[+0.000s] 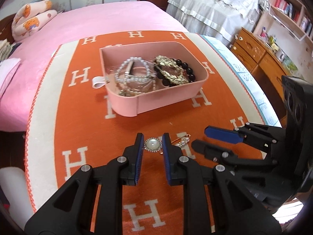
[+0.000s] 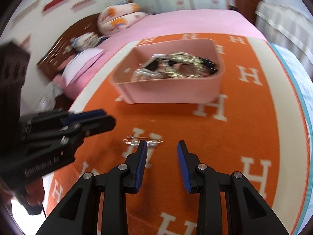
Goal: Organize jewelry
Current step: 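Hold the pearl brooch with the left tool while the right tool grasps the pearl pin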
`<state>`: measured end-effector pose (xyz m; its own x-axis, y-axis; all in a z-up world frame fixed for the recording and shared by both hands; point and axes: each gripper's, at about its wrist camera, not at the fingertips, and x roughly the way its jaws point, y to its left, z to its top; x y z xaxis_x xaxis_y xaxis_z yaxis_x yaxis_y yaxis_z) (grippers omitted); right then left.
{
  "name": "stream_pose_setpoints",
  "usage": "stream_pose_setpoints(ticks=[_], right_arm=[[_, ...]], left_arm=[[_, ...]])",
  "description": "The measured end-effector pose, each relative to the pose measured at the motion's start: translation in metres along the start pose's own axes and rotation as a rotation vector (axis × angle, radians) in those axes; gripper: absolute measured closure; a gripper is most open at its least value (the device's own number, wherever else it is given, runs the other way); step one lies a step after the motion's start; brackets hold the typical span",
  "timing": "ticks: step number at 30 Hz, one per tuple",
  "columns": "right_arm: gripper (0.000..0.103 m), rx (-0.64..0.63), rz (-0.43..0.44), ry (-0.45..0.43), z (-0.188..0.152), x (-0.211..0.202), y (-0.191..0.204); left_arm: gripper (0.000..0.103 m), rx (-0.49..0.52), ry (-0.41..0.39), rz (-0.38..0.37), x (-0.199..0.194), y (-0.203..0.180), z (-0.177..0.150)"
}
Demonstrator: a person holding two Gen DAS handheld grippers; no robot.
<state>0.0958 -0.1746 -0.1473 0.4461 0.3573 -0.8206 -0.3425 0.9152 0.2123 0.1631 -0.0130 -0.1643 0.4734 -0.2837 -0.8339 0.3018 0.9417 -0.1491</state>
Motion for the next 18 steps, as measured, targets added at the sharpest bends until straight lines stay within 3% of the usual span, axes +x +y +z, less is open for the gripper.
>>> stream_pose_setpoints(ticks=[9,14,18], right_arm=[[0.071,-0.400,0.044,0.021,0.007,0.014,0.040],[0.071,-0.542,0.074,0.087,0.005,0.027,0.046],[0.071,-0.604,0.080,0.089,0.002,0.030,0.046]], left_arm=[[0.087,-0.093,-0.002,0.026,-0.011,0.023,-0.009],[0.087,-0.131,-0.001,0.041,-0.013,0.032,-0.014],[0.087,-0.158,0.001,0.046,-0.013,0.038,-0.015]])
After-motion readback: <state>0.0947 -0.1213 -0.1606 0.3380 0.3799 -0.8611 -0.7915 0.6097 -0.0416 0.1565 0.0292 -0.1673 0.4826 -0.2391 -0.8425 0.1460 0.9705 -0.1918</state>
